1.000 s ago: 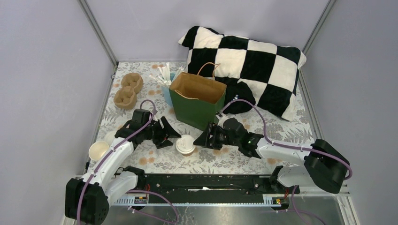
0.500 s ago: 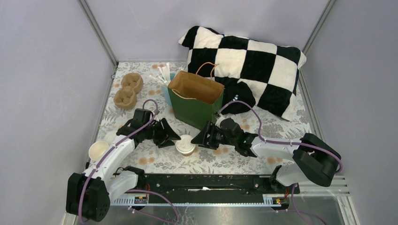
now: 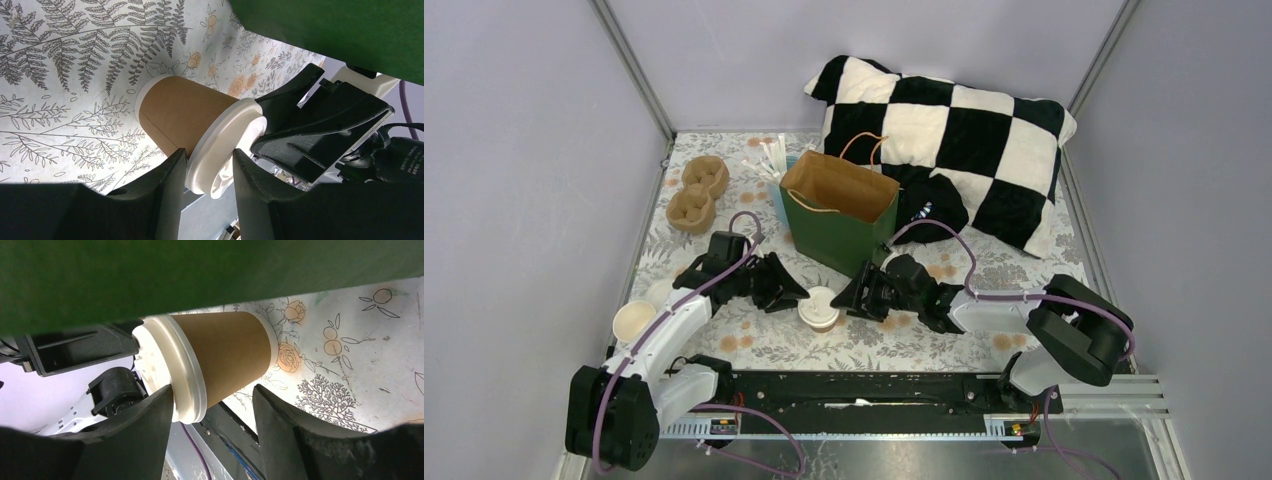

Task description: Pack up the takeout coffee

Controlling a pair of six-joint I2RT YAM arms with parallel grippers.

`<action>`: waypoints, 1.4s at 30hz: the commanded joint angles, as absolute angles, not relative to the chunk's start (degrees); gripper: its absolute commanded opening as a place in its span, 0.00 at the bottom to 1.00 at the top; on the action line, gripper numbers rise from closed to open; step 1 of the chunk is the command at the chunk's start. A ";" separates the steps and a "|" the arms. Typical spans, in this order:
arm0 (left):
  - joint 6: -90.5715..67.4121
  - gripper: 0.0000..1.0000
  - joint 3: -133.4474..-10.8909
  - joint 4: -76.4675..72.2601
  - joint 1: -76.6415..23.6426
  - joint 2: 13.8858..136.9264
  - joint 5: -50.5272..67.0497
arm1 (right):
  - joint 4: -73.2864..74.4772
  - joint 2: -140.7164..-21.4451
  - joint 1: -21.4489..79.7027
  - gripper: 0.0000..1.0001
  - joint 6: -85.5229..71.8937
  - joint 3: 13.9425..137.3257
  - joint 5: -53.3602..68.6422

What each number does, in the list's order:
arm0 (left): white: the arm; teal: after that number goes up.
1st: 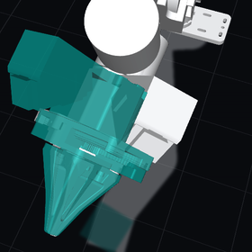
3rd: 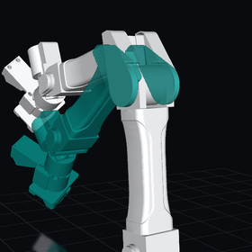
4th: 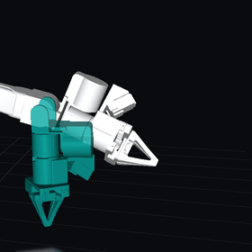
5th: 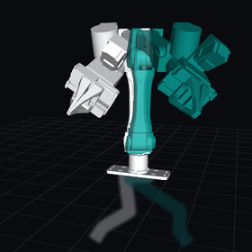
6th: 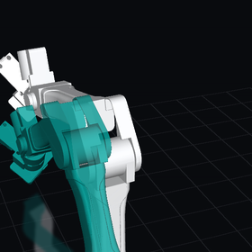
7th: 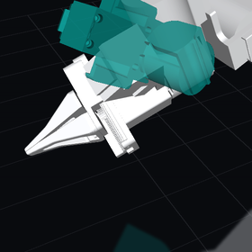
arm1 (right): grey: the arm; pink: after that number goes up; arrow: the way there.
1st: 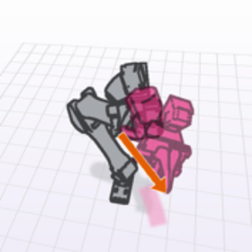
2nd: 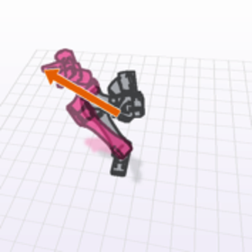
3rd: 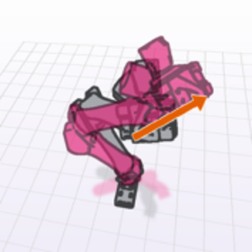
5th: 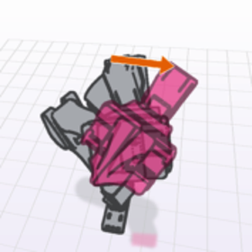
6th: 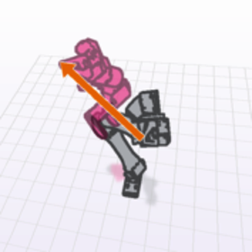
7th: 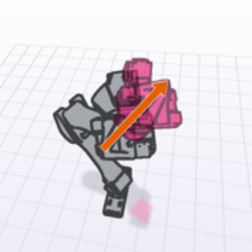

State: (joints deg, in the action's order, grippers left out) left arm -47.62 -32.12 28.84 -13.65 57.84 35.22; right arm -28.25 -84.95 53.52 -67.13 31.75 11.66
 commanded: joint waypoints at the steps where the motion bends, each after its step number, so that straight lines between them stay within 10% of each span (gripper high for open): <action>1: -47.80 0.41 -29.53 28.98 -13.36 57.55 34.05 | -29.60 -85.87 53.87 0.65 -68.30 32.24 9.89; 42: -47.52 0.67 -32.08 36.51 -13.57 59.54 26.98 | -27.54 -89.37 49.92 0.76 -68.71 32.97 16.24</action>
State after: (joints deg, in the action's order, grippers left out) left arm -49.34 -31.18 32.16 -13.50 57.87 33.19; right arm -29.52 -87.39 50.61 -67.96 32.32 14.76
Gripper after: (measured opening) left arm 0.688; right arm 0.765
